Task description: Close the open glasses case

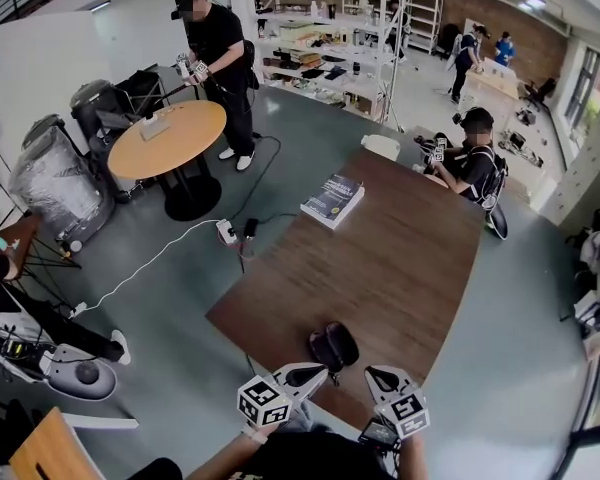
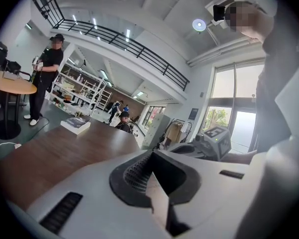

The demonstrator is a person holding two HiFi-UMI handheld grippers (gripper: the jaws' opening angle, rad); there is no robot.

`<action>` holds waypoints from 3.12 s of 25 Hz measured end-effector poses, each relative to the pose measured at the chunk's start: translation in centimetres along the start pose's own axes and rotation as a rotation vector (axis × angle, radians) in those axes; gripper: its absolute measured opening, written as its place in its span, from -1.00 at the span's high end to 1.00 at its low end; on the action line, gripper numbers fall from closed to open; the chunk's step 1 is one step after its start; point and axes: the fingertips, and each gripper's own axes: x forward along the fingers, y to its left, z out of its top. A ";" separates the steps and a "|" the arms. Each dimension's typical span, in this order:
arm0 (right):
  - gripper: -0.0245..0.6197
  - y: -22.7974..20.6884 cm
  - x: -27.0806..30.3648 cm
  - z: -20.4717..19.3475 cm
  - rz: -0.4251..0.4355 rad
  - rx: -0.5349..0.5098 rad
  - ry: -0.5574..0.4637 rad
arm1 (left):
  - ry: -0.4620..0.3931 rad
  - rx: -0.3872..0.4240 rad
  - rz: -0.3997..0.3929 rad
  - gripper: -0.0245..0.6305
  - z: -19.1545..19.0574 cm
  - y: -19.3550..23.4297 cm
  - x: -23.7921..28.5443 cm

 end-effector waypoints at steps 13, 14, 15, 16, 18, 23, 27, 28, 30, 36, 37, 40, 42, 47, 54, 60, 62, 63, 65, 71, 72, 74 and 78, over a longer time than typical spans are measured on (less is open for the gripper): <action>0.97 -3.3 6.6 0.1 0.027 -0.005 0.065 | 0.039 -0.027 0.017 0.91 0.2 7.5 1.8; 0.96 -3.4 6.9 0.1 0.030 -0.001 0.065 | 0.041 -0.028 0.017 0.91 0.2 7.9 2.0; 0.97 -3.6 7.2 -0.1 0.032 0.002 0.068 | 0.044 -0.028 0.016 0.91 0.2 8.1 2.1; 0.97 -3.7 7.5 -0.2 0.034 0.004 0.073 | 0.047 -0.029 0.016 0.91 0.1 8.4 2.1; 0.97 -3.9 8.0 -0.6 0.039 0.009 0.084 | 0.056 -0.030 0.020 0.91 -0.2 9.1 2.3; 0.97 -4.8 9.7 -1.7 0.046 0.017 0.115 | 0.102 -0.036 0.024 0.91 -1.7 11.0 3.0; 0.97 -6.3 11.1 -2.5 -0.006 0.040 0.127 | 0.149 -0.040 0.010 0.91 -3.7 12.4 3.9; 0.97 -6.8 11.4 -3.1 -0.020 0.059 0.135 | 0.161 -0.039 0.009 0.91 -4.3 12.8 4.1; 0.96 -7.6 11.8 -3.9 -0.029 0.109 0.143 | 0.190 -0.039 0.005 0.91 -5.4 13.3 4.6; 0.97 -8.1 13.3 -6.1 -0.008 0.134 0.216 | 0.281 -0.046 -0.025 0.91 -8.6 14.6 5.6; 0.97 -8.0 13.6 -6.6 0.006 0.135 0.232 | 0.300 -0.045 -0.028 0.91 -9.2 14.8 5.9; 0.96 -7.7 14.7 -8.0 0.058 0.122 0.282 | 0.359 -0.041 -0.035 0.91 -10.7 15.5 6.6; 0.96 -7.9 15.2 -8.8 0.071 0.121 0.308 | 0.384 -0.045 -0.049 0.91 -11.5 15.6 7.3; 0.97 -9.5 16.1 -10.4 0.058 0.157 0.338 | 0.460 -0.058 -0.081 0.91 -13.8 16.0 8.8; 0.96 -11.5 16.1 -13.5 0.008 0.208 0.381 | 0.500 -0.145 -0.087 0.91 -16.2 16.7 10.7; 0.97 -13.7 16.8 -15.6 -0.046 0.290 0.395 | 0.529 -0.207 -0.040 0.91 -17.4 18.5 11.9; 0.96 -13.2 17.3 -16.4 -0.038 0.330 0.409 | 0.540 -0.236 -0.024 0.91 -17.8 18.9 11.6; 0.96 -12.8 17.6 -16.8 -0.030 0.347 0.417 | 0.548 -0.247 -0.018 0.91 -18.0 19.1 11.4; 0.96 -12.0 18.2 -17.8 -0.013 0.367 0.436 | 0.567 -0.263 -0.007 0.91 -18.8 19.5 11.2; 0.97 -11.3 20.3 -19.9 0.007 0.410 0.480 | 0.634 -0.307 0.024 0.91 -21.4 20.4 10.9; 0.96 -11.2 20.5 -19.8 0.010 0.401 0.485 | 0.638 -0.310 0.029 0.91 -21.6 20.5 10.9; 0.97 -10.9 20.8 -19.5 0.022 0.391 0.484 | 0.643 -0.317 0.038 0.91 -22.0 20.7 10.8; 0.97 -9.9 20.7 -18.4 0.048 0.430 0.458 | 0.660 -0.335 0.052 0.91 -23.2 21.0 10.3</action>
